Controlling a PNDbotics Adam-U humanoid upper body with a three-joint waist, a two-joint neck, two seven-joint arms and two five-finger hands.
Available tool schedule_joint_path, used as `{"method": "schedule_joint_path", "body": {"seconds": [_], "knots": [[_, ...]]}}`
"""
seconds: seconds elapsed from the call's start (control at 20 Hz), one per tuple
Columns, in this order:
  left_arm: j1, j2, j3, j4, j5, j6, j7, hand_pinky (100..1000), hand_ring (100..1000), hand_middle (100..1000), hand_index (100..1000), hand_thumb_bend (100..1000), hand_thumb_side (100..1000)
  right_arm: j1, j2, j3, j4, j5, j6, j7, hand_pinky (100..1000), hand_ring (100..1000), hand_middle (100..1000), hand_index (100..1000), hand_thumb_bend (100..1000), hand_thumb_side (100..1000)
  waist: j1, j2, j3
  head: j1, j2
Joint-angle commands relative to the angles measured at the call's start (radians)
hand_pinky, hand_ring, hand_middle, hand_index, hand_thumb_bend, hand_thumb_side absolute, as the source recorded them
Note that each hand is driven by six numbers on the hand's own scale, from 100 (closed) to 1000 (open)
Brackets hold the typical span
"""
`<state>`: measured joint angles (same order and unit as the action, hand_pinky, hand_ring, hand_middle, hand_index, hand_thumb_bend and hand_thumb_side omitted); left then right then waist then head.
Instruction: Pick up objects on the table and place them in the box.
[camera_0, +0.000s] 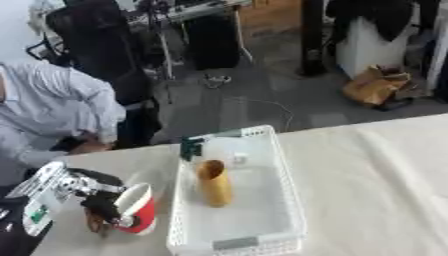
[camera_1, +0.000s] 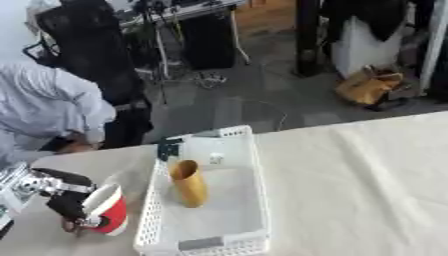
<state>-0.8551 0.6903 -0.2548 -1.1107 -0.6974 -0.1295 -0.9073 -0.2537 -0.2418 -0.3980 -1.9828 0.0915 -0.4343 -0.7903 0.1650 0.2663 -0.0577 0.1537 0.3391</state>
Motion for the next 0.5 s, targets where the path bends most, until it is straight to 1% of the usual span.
{"method": "schedule_joint_path", "body": {"seconds": [0.05, 0.3, 0.5], "knots": [[-0.031, 0.060, 0.022, -0.044, 0.021, 0.012, 0.000, 116, 279, 298, 499, 100, 745, -0.002, -0.030, 0.001, -0.017, -0.002, -0.023, -0.026, 628, 609, 448, 471, 100, 694, -0.006, -0.023, 0.003, -0.002, 0.004], [-0.053, 0.081, 0.024, -0.091, 0.036, 0.021, 0.000, 108, 277, 298, 499, 100, 726, 0.000, -0.034, 0.001, -0.017, -0.001, -0.022, -0.026, 628, 609, 448, 471, 100, 692, -0.001, -0.026, 0.006, -0.007, 0.007], [-0.085, 0.089, 0.027, -0.131, 0.077, 0.027, 0.000, 102, 275, 296, 499, 100, 716, 0.003, -0.038, 0.002, -0.017, 0.000, -0.020, -0.026, 629, 609, 448, 471, 100, 689, 0.005, -0.030, 0.009, -0.009, 0.012]]}}
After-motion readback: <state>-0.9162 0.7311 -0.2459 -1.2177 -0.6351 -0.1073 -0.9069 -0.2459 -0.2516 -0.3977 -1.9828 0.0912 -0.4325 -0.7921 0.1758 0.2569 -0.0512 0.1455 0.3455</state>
